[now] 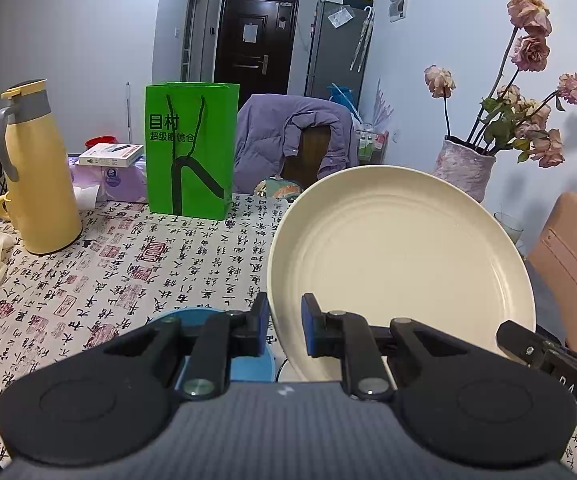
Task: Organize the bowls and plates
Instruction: 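Carry the held cream plate toward the blue bowl and white bowls, then lower the held cream plate onto the other two cream plates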
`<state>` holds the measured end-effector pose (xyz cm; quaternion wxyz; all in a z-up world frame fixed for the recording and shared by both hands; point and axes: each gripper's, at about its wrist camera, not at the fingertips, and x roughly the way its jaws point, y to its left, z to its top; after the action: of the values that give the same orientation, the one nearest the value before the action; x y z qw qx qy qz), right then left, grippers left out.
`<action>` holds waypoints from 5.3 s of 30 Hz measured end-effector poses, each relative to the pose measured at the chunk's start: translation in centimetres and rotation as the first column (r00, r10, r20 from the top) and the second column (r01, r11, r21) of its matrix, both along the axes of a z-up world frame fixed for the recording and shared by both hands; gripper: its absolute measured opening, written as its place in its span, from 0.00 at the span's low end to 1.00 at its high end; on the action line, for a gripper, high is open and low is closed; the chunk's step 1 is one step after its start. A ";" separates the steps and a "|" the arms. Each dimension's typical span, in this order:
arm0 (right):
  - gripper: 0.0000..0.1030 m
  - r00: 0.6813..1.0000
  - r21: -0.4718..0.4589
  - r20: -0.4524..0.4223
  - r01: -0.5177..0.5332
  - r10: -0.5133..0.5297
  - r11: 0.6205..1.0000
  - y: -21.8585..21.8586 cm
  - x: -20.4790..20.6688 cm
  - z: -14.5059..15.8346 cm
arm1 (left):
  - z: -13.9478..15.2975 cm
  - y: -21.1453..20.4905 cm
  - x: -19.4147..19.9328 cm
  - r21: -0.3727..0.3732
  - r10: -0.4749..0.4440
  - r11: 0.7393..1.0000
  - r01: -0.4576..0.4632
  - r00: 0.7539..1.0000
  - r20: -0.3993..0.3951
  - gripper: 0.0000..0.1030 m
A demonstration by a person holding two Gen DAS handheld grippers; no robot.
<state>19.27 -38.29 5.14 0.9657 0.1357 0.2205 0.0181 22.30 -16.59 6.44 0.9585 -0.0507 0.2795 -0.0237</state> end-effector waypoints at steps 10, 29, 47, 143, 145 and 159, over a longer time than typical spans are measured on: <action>0.11 1.000 0.002 -0.001 -0.004 0.004 1.000 0.4 -1.1 -0.4 | -0.2 0.7 -1.6 -0.002 0.002 1.000 -0.002 1.000 0.007 0.17; 0.11 1.000 -0.003 -0.004 -0.016 0.016 1.000 2.5 -4.0 -1.2 | -0.8 3.2 -4.5 -0.026 -0.003 1.000 0.004 1.000 0.020 0.17; 0.11 1.000 -0.024 -0.001 -0.030 0.030 0.999 4.5 -6.8 -1.5 | -1.5 5.8 -7.5 -0.060 -0.006 0.998 0.007 1.000 0.030 0.17; 0.12 0.974 -0.043 -0.206 -0.110 0.099 0.993 7.0 -10.6 -11.5 | -12.8 9.2 -12.2 -0.104 -0.017 0.995 -0.002 0.984 -0.176 0.17; 0.12 0.973 -0.069 -0.210 -0.109 0.092 0.992 7.3 -10.6 -11.5 | -12.8 9.3 -12.3 -0.105 -0.020 0.994 0.001 0.984 -0.178 0.17; 0.14 0.975 -0.167 -0.207 -0.113 0.077 0.980 8.5 -10.7 -12.0 | -13.0 9.3 -12.3 -0.091 -0.031 0.996 0.016 0.986 -0.166 0.16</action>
<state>8.52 -29.82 -6.84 0.9450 0.0397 0.3232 0.0309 9.98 -7.31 -6.56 0.9282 -0.0920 0.3580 -0.0431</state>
